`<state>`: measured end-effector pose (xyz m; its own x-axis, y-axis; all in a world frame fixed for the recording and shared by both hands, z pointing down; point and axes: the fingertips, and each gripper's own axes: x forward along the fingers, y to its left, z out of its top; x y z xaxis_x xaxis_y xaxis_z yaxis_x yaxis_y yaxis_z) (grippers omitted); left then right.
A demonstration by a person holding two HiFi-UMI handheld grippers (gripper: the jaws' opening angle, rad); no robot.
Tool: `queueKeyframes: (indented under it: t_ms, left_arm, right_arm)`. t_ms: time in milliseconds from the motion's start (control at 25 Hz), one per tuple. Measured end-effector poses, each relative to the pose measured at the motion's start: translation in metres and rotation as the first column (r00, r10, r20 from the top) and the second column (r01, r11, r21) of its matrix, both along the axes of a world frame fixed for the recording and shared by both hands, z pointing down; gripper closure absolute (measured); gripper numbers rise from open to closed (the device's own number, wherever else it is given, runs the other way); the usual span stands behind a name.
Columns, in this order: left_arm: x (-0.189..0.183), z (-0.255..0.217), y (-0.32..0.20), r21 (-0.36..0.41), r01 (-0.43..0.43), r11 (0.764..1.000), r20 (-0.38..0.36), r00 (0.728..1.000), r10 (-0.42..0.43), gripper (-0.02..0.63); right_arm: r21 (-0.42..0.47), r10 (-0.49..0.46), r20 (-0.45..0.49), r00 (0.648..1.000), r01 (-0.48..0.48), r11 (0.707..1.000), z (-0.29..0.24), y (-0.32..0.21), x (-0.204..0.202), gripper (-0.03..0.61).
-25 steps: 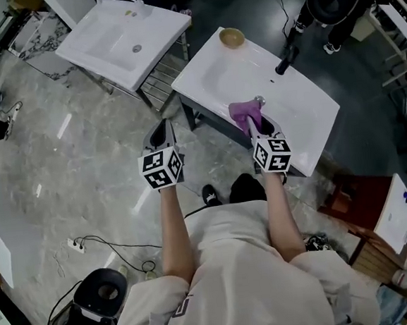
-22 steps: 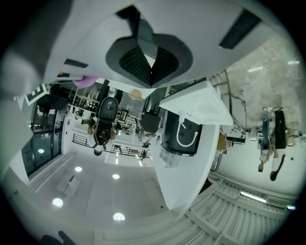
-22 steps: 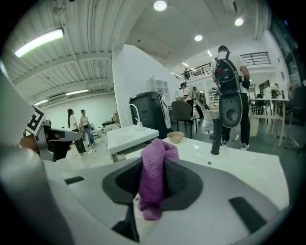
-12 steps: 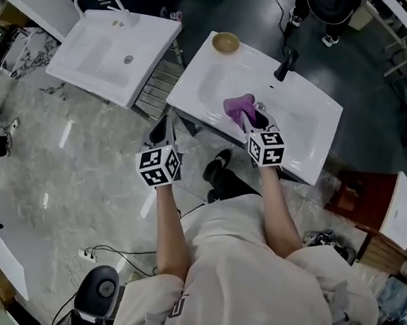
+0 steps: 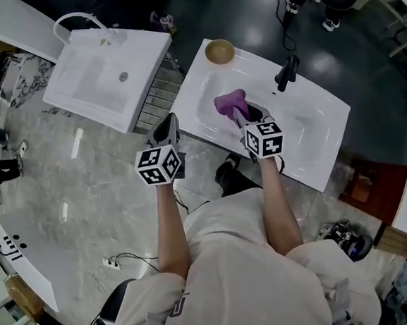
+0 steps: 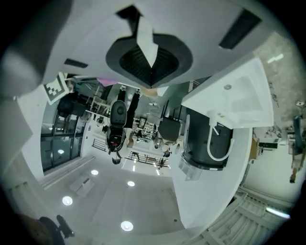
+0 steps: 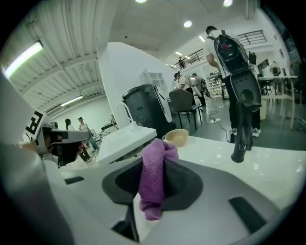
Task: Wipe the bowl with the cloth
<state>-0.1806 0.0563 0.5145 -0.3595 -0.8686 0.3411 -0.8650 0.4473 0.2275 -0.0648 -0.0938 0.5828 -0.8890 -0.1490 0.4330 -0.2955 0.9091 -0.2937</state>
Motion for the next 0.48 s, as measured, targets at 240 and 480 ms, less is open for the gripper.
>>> queueKeyframes:
  t_ms: [240,480]
  left_arm:
    - [-0.007,-0.001,-0.037,-0.022,-0.082,0.996,-0.013,0.997,0.081,0.607]
    - [-0.030,0.001,-0.057,-0.059,-0.129,0.990,-0.022,0.992,0.127,0.607]
  right_arm:
    - [-0.048,-0.033,-0.040,0.999,0.031,0.998,0.010,-0.020,-0.015,0.486]
    - [-0.060,-0.005,-0.017,1.000,0.004,0.998,0.006,-0.043,-0.034,0.486]
